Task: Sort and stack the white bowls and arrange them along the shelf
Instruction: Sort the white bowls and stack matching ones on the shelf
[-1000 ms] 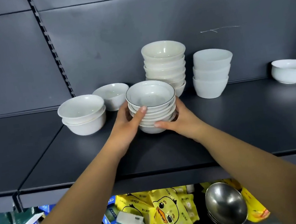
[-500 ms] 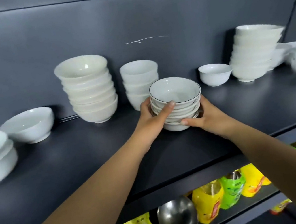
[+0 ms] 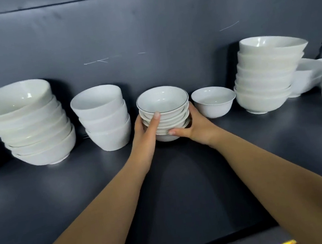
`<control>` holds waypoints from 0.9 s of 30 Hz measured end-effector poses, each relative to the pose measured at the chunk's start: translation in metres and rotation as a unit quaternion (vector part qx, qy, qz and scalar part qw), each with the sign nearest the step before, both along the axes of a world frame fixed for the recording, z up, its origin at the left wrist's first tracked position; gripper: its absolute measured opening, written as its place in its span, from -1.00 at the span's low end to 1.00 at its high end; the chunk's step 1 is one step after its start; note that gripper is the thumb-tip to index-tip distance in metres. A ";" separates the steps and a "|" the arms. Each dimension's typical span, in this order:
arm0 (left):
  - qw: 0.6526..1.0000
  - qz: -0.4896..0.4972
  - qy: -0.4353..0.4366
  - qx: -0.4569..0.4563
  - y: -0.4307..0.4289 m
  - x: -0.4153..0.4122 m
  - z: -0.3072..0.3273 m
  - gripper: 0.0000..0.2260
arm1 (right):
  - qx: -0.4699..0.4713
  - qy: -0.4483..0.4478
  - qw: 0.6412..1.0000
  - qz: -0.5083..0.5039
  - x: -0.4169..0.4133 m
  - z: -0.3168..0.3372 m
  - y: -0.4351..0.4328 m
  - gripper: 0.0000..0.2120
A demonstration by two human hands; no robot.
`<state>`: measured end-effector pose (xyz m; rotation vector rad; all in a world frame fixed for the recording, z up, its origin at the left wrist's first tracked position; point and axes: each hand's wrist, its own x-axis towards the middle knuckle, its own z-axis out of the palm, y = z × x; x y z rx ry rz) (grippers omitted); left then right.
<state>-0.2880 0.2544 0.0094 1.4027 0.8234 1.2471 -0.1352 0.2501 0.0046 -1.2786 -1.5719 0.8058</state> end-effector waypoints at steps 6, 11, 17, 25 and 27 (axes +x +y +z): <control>0.998 0.051 0.043 0.002 -0.001 -0.005 -0.002 -0.61 | 0.031 -0.043 0.997 -0.047 -0.008 -0.006 0.014 -0.25; 0.988 0.088 0.128 0.014 -0.031 -0.028 0.012 -0.82 | 0.131 -0.140 0.970 -0.148 -0.016 0.016 -0.019 -0.42; 0.977 0.136 0.155 0.048 -0.084 -0.129 0.029 -0.86 | 0.232 -0.165 0.955 -0.077 -0.087 0.049 -0.064 -0.69; 0.925 0.335 0.179 0.032 -0.146 -0.318 0.015 -0.82 | 0.073 -0.153 0.970 0.174 -0.281 0.038 -0.065 -0.73; 0.894 0.404 0.193 0.018 -0.149 -0.363 0.013 -0.95 | 0.016 -0.112 0.978 0.174 -0.328 0.033 -0.054 -0.68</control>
